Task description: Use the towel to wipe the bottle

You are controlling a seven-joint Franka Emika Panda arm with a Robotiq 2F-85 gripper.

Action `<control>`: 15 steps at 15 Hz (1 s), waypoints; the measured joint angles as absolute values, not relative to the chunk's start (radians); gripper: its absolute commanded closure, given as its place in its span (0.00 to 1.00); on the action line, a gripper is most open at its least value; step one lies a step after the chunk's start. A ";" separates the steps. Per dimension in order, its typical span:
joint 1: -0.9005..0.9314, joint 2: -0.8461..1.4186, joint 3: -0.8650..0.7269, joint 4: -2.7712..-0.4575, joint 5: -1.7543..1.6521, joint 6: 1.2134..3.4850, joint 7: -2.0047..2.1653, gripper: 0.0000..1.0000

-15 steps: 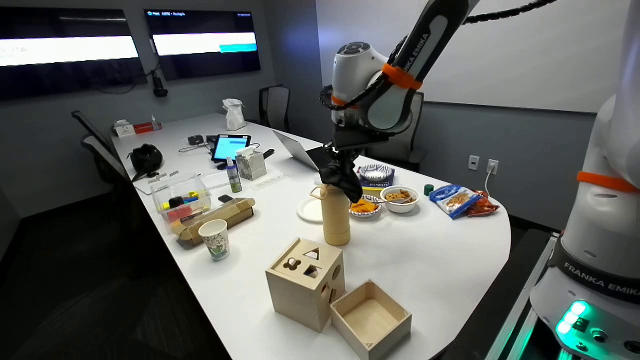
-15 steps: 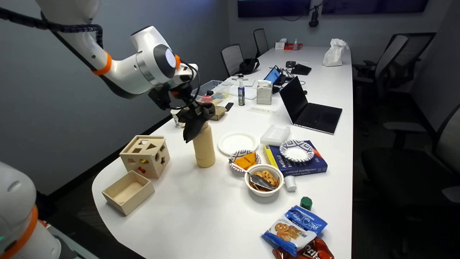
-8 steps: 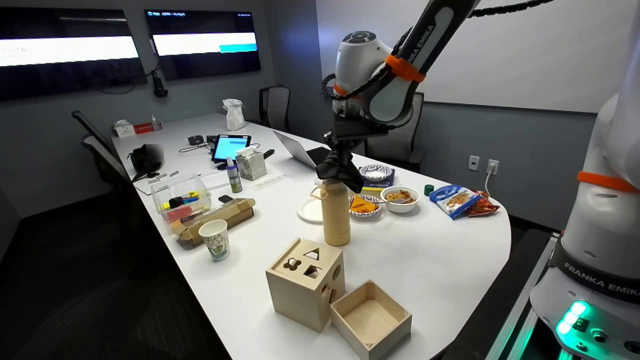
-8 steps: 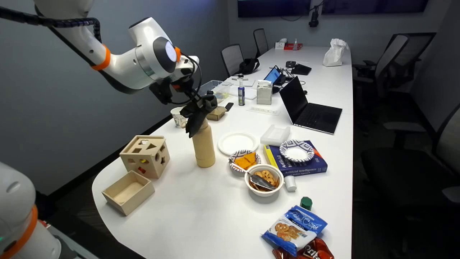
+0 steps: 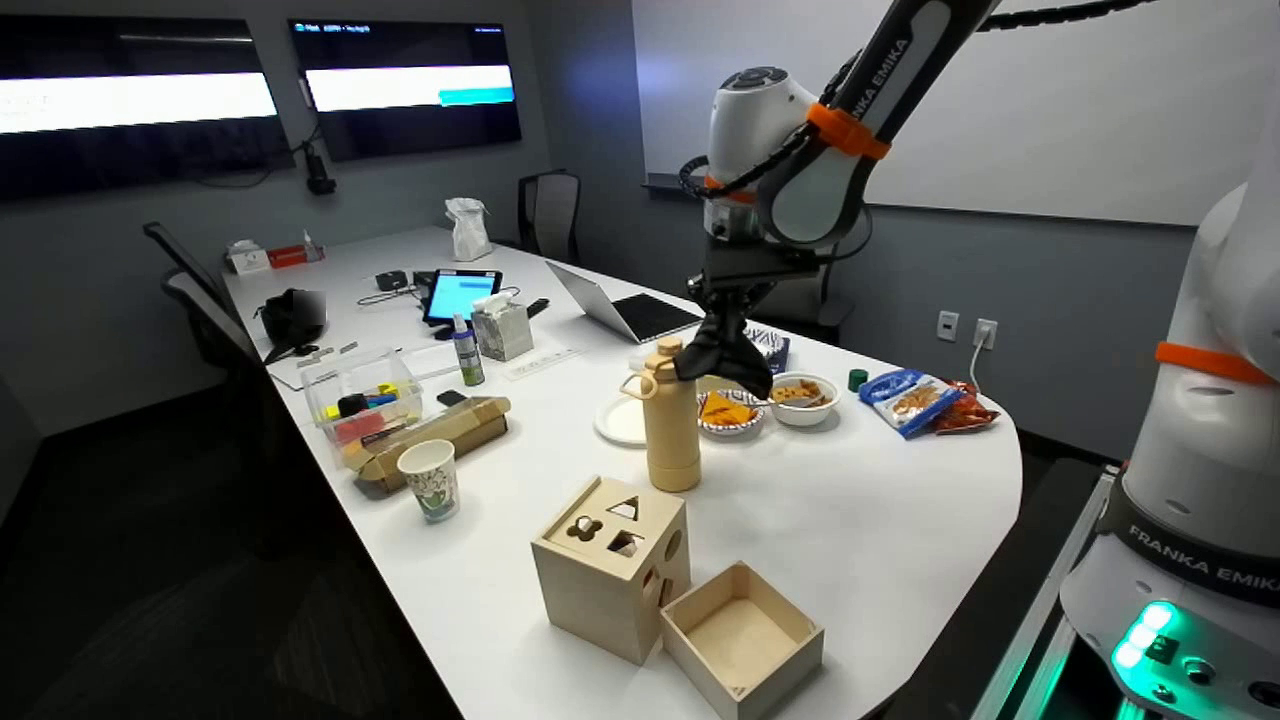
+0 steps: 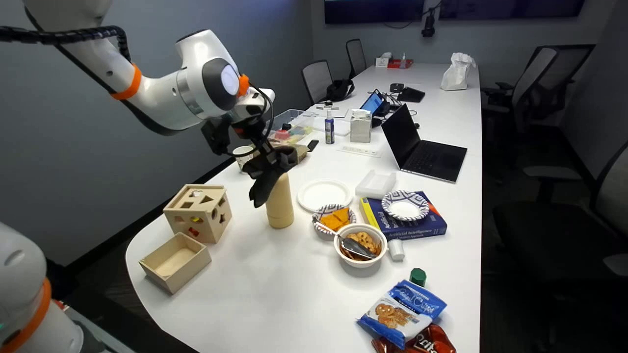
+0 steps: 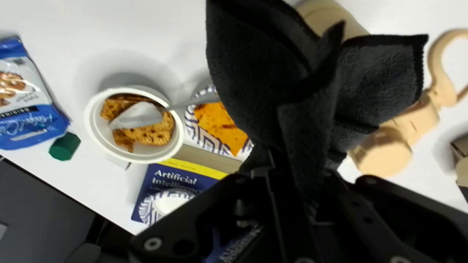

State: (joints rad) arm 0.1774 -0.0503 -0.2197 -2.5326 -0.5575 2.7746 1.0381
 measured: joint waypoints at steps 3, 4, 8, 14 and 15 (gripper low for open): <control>0.118 -0.058 -0.153 -2.611 -0.439 2.738 0.931 0.97; 0.105 -0.055 -0.132 -2.633 -0.390 2.739 0.881 0.97; 0.093 0.017 -0.057 -2.680 -0.213 2.834 0.715 0.97; 0.069 0.259 0.080 -2.642 0.098 3.104 0.510 0.97; 0.044 0.294 0.120 -2.621 0.142 3.125 0.475 0.97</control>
State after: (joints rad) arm 0.0443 0.2944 0.1203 -2.6206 0.1424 3.1252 0.4754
